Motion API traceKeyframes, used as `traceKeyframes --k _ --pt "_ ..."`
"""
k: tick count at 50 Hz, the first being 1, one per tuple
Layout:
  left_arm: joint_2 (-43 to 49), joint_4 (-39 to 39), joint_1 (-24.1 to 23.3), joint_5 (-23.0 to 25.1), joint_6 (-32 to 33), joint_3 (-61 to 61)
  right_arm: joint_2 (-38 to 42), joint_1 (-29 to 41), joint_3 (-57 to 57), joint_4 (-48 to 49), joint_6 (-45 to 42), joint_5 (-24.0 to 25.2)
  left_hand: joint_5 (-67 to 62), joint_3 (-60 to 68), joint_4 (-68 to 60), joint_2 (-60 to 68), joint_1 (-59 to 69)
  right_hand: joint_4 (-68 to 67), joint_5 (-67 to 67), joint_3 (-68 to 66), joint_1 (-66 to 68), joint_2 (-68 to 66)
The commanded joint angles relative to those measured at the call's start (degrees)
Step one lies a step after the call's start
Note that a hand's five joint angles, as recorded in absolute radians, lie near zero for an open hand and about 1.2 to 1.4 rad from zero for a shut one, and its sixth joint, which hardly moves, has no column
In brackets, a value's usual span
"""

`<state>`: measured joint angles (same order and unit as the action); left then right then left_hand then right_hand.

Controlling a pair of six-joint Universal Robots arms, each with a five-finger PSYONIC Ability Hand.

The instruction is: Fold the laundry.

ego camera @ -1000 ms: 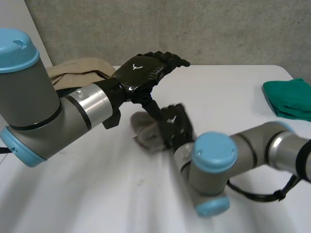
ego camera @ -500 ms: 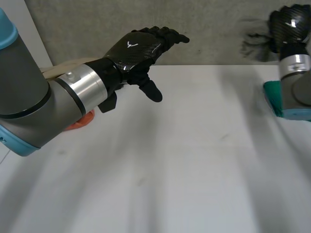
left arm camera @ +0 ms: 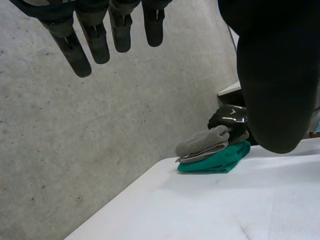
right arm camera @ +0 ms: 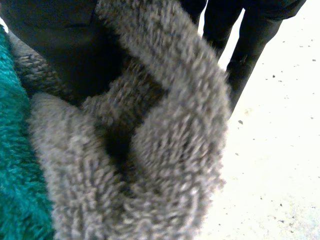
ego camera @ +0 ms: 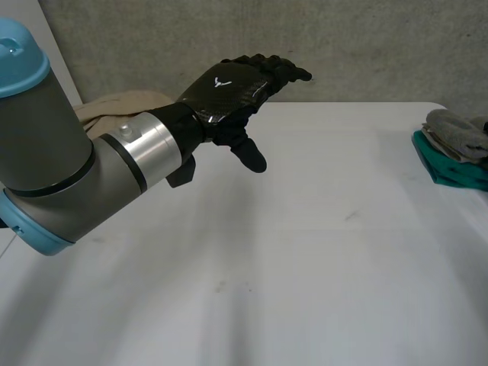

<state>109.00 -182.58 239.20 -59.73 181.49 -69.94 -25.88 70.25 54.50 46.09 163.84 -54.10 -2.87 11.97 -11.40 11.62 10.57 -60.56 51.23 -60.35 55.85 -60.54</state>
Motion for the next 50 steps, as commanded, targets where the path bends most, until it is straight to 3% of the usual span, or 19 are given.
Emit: traceKeyframes --k 1,9,15,20,25,29,32,35,38,42,47,50 --pt "-0.1 0.03 -0.84 -0.04 0.01 -0.02 -8.65 -0.9 7.98 -2.4 -0.02 0.93 1.65 -0.75 0.17 -0.39 0.66 50.56 -51.23 50.35 -45.85 50.54" --pt "-0.81 0.03 -2.07 -0.3 -0.08 -0.2 -20.69 -2.83 10.1 -15.57 -0.1 -4.86 1.82 -0.92 0.34 -0.56 0.49 50.56 -51.23 50.35 -45.85 50.54" --pt "-1.59 0.12 -2.68 -0.39 -0.17 -0.2 -30.53 -3.72 3.87 -27.88 -0.81 -21.55 1.82 -0.92 0.34 -0.56 0.49 50.56 -51.23 50.35 -45.85 50.54" --pt "-3.79 -0.05 -2.51 -0.39 -0.26 0.07 -36.42 -2.49 1.83 -29.39 -0.55 -27.28 2.15 -1.25 0.68 -0.9 0.16 50.56 -51.23 50.35 -45.85 50.54" --pt "-6.08 -0.32 -1.63 -2.49 -0.26 0.86 -42.66 9.16 6.56 -23.52 0.33 -24.49 1.99 -1.09 0.51 -0.73 0.32 50.56 -51.23 50.35 -45.85 50.54" --pt "-7.4 -0.76 0.91 -9.69 -0.17 2.96 -48.02 18.23 15.77 -18.07 -0.45 -18.52 1.31 -0.41 -0.16 -0.06 0.99 50.56 -51.23 50.35 -45.85 50.54" --pt "-7.05 -0.41 5.9 -17.49 0.44 4.37 -50.14 22.38 21.77 -16.65 -0.63 -13.94 1.82 -0.91 0.34 -0.56 0.49 50.56 -51.23 50.35 -45.85 50.54" --pt "-5.47 -0.49 12.4 -21.3 1.06 4.81 -51.9 26.95 29.06 -17.17 -0.63 -9.1 1.82 -0.92 0.34 -0.56 0.49 50.56 -51.23 50.35 -45.85 50.54" --pt "-2.05 -0.67 16.29 -21.22 3.51 5.95 -52.52 30.73 34.61 -19.89 -1.51 -8.22 1.82 -0.92 0.34 -0.56 0.49 50.56 -51.23 50.35 -45.85 50.54" --pt "7.08 -0.76 21.22 -21.13 11.68 10.78 -51.82 32.76 39.27 -26.13 -4.84 -9.44 1.82 -0.91 0.34 -0.56 0.49 50.56 -51.23 50.35 -45.85 50.54" --pt "23.93 -0.84 26.48 -19.74 21.69 23.23 -50.41 33.2 44.1 -31.76 -9.59 -11.47 1.48 -0.58 0.01 -0.23 0.83 50.56 -51.23 50.35 -45.85 50.54" --pt "33.51 -0.93 28.68 -16.93 23.03 32.72 -49.45 34.25 47.62 -32.2 -11.96 -12.26 0.32 0.59 -1.16 0.94 1.99 50.56 -51.23 50.35 -45.85 50.54"
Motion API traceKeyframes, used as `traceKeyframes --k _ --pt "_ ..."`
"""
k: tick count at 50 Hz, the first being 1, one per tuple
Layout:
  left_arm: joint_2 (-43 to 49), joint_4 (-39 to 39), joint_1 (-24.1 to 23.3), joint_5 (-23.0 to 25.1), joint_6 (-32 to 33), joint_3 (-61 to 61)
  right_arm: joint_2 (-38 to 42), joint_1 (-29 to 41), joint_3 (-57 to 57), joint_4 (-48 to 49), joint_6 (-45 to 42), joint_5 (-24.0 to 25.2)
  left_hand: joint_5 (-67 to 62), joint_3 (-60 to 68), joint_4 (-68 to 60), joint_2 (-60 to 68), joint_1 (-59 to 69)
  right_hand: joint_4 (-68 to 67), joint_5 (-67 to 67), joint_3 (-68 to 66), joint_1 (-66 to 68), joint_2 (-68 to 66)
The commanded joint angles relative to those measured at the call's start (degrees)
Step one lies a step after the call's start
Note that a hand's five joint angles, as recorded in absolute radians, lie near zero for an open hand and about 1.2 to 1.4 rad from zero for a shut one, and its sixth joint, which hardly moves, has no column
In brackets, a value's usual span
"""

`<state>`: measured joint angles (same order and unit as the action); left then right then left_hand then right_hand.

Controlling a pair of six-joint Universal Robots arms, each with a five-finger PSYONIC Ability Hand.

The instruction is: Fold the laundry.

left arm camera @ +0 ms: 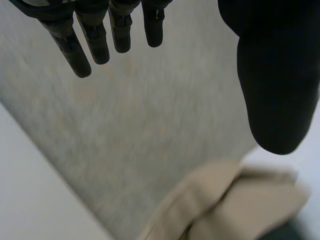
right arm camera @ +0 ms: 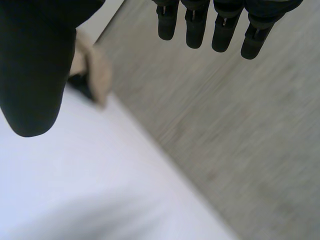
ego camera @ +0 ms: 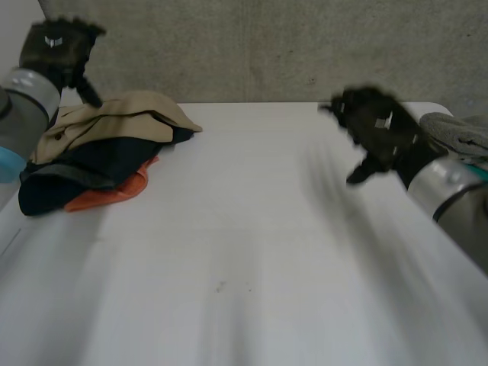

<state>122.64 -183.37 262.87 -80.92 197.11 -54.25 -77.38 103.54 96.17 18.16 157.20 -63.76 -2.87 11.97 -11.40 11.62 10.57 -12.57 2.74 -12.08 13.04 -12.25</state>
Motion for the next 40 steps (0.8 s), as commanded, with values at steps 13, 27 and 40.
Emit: traceKeyframes --k 13,27,40 --pt "41.97 -1.2 9.24 11.57 7.15 40.89 2.05 0.26 14.47 -2.25 -6.29 -2.68 -31.76 32.66 -33.23 33.01 34.07 2.57 -2.74 2.08 -3.04 2.25" --pt "21.87 -1.46 3.01 6.38 -2.06 23.52 1.35 -0.18 14.57 -1.9 -6.03 -3.12 -67.13 68.03 -68.6 68.38 69.43 2.57 -2.74 2.08 -3.04 2.25" --pt "-11.28 -15.61 -14.83 13.76 -21.85 -15.26 -4.18 -3.43 13.95 -0.67 -3.49 -6.37 -67.13 68.03 -68.6 68.38 69.43 2.57 -2.74 2.08 -3.04 2.25"
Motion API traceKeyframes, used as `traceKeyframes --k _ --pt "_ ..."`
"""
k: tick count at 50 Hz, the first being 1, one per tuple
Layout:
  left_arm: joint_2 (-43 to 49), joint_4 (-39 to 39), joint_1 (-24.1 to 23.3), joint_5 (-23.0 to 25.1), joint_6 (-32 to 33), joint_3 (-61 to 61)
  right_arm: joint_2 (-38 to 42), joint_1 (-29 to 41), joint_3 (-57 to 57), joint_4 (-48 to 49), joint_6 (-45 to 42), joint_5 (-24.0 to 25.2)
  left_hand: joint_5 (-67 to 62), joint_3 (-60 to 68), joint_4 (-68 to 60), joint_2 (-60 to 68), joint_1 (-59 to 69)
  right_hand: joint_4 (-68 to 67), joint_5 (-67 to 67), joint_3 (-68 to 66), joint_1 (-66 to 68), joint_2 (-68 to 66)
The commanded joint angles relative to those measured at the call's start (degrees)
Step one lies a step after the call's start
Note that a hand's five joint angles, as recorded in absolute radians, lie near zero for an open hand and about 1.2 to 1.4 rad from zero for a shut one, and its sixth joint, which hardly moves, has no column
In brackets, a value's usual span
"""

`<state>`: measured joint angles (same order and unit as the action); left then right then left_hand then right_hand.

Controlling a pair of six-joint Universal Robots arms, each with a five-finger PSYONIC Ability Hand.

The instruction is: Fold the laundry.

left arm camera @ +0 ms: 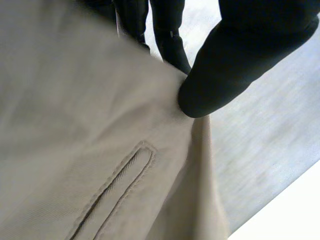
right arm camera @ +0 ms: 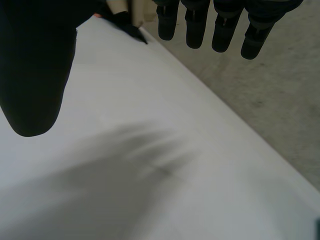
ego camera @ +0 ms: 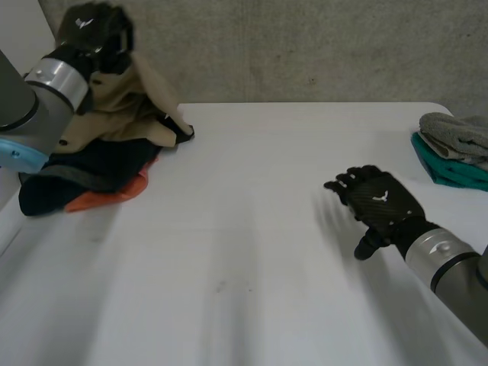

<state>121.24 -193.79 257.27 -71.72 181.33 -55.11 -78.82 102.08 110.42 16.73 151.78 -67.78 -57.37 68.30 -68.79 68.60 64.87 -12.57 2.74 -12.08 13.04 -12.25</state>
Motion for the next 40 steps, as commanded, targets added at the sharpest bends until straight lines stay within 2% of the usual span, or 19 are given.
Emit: traceKeyframes --k 1,5,11,12,14,16,18,22,27,33,36,40 --pt "-9.88 -5.45 -12.64 5.35 -6.25 -17.02 -3.09 -2.32 -0.3 0.85 2.55 -2.61 -12.63 11.69 -11.21 11.4 15.13 2.57 -2.74 2.08 -3.04 2.25" --pt "-8.83 -5.11 -18.72 4.84 -6.43 -19.67 -3.71 -3.81 -0.47 0.94 5.11 -3.23 -12.63 11.69 -11.21 11.4 15.13 2.57 -2.74 2.08 -3.04 2.25" --pt "-3.39 -5.02 -25.14 5.27 -5.99 -22.66 -4.15 -6.54 -0.47 1.03 5.72 -3.58 -12.63 11.69 -11.21 11.4 15.13 2.57 -2.74 2.08 -3.04 2.25" --pt "-2.07 -5.02 -27.33 5.62 -5.82 -23.36 -4.15 -6.97 -0.56 1.03 5.72 -3.58 7.5 -8.43 8.91 -8.73 -4.99 2.57 -2.74 2.08 -3.04 2.25" --pt "-1.18 -5.02 -28.49 6.15 -5.55 -24.16 -4.15 -7.77 -0.82 0.94 5.72 -3.58 29.3 -30.24 30.72 -30.53 -26.8 2.57 -2.74 2.08 -3.04 2.25" --pt "-0.74 -5.11 -29.19 6.94 -5.64 -25.12 -4.15 -8.03 -1.09 0.94 5.72 -3.5 41.12 -42.06 42.54 -42.36 -38.62 2.57 -2.74 2.08 -3.04 2.25" --pt "-1.0 -5.02 -29.02 6.6 -5.55 -25.39 -4.15 -8.03 -1.09 0.67 5.72 -3.32 43.02 -43.95 44.43 -44.25 -40.51 2.57 -2.74 2.08 -3.04 2.25" --pt "-2.23 -4.84 -26.39 5.72 -5.55 -26.01 -4.15 -7.95 -1.09 0.5 5.55 -2.97 43.87 -44.8 45.28 -45.1 -41.36 2.57 -2.74 2.08 -3.04 2.25" --pt "-7.41 -3.26 -18.75 4.57 -4.94 -27.59 -4.07 -7.42 -1.0 0.15 5.11 -2.53 44.03 -44.97 45.45 -45.27 -41.53 2.57 -2.74 2.08 -3.04 2.25" --pt "-10.41 -0.89 -13.12 4.4 -1.95 -28.47 -4.86 -3.83 -0.03 -0.2 4.23 -2.27 43.87 -44.8 45.28 -45.1 -41.37 2.57 -2.74 2.08 -3.04 2.25" --pt "-10.76 0.6 -10.04 4.4 1.21 -29.43 -4.68 0.57 0.14 -2.39 3.44 -2.0 43.53 -44.47 44.95 -44.77 -41.03 2.57 -2.74 2.08 -3.04 2.25" --pt "-10.24 2.97 -6.7 4.31 8.67 -30.49 -4.42 4.35 0.23 -7.05 3.35 -2.88 43.36 -44.3 44.78 -44.59 -40.86 2.57 -2.74 2.08 -3.04 2.25"
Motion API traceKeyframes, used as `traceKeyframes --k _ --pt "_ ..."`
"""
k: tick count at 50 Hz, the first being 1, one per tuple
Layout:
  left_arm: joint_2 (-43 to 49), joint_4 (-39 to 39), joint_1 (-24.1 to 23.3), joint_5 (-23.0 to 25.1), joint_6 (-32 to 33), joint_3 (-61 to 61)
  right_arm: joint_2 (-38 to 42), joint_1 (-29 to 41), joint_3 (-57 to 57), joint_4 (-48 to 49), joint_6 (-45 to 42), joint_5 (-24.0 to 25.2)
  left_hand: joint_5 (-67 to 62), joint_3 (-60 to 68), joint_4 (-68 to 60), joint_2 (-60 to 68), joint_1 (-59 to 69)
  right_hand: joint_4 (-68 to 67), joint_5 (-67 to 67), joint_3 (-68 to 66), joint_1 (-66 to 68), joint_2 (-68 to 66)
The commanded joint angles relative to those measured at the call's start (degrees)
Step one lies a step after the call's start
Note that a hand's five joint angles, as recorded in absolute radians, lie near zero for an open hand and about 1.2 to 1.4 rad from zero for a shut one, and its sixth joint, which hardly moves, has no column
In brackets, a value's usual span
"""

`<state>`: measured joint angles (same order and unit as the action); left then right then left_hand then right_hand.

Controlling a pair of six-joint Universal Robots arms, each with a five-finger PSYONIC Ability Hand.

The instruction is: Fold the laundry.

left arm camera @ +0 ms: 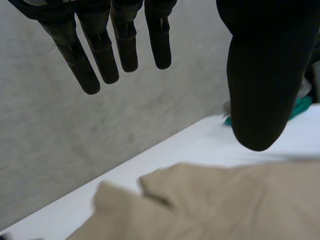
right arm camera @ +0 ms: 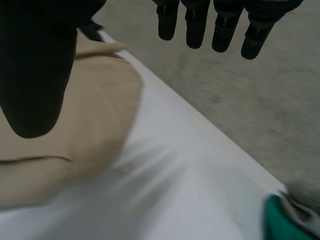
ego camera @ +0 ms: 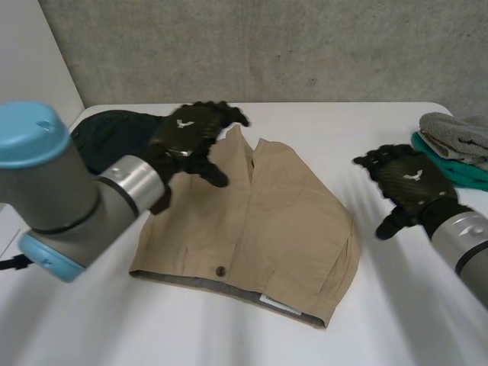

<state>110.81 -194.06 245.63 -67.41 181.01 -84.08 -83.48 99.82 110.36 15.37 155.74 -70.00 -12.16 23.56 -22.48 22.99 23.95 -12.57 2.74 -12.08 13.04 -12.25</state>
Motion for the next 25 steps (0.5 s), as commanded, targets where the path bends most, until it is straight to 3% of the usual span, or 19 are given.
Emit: traceKeyframes --k 1,6,10,12,17,23,24,25 --pt "0.89 4.04 5.73 0.0 12.06 -1.87 0.34 7.4 0.39 -6.74 -0.43 -0.57 -1.85 0.45 -1.53 1.01 0.06 2.57 -2.74 2.08 -3.04 2.25" --pt "4.32 7.47 8.46 -0.79 21.83 -2.93 1.48 14.42 2.49 -8.08 -0.17 -0.92 -1.85 0.45 -1.53 1.01 0.06 -3.73 3.56 -4.22 3.26 -4.05" --pt "6.26 11.85 9.87 -4.12 28.5 -3.89 5.69 18.04 3.11 -5.79 -0.08 -4.96 -1.52 0.12 -1.19 0.68 -0.27 -4.41 4.24 -4.9 3.94 -4.73" --pt "6.87 12.57 9.87 -5.27 30.01 -4.16 8.68 19.18 3.11 -4.82 -0.08 -9.0 -1.34 -0.05 -1.02 0.51 -0.44 -4.58 4.41 -5.07 4.11 -4.9" --pt "9.51 13.19 9.78 -8.52 31.42 -4.25 11.59 20.59 3.29 -3.33 -0.52 -12.61 0.17 -1.57 0.49 -1.0 -1.96 -4.92 4.74 -5.41 4.45 -5.23" --pt "10.04 13.19 9.34 -8.61 31.69 -4.6 11.94 21.47 3.81 0.01 -0.7 -13.05 -2.18 0.78 -1.85 1.34 0.39 -28.23 28.06 -28.72 27.76 -28.55" --pt "10.48 13.19 9.17 -8.7 31.69 -4.6 12.03 21.47 3.81 0.1 -0.7 -13.14 -11.18 9.78 -10.86 10.34 9.39 -33.96 33.79 -34.45 33.49 -34.28" --pt "10.74 13.19 9.08 -8.79 31.69 -4.6 12.11 21.38 3.81 0.28 -0.7 -13.23 -20.76 19.36 -20.44 19.92 18.97 -51.01 50.83 -51.49 50.53 -51.32"
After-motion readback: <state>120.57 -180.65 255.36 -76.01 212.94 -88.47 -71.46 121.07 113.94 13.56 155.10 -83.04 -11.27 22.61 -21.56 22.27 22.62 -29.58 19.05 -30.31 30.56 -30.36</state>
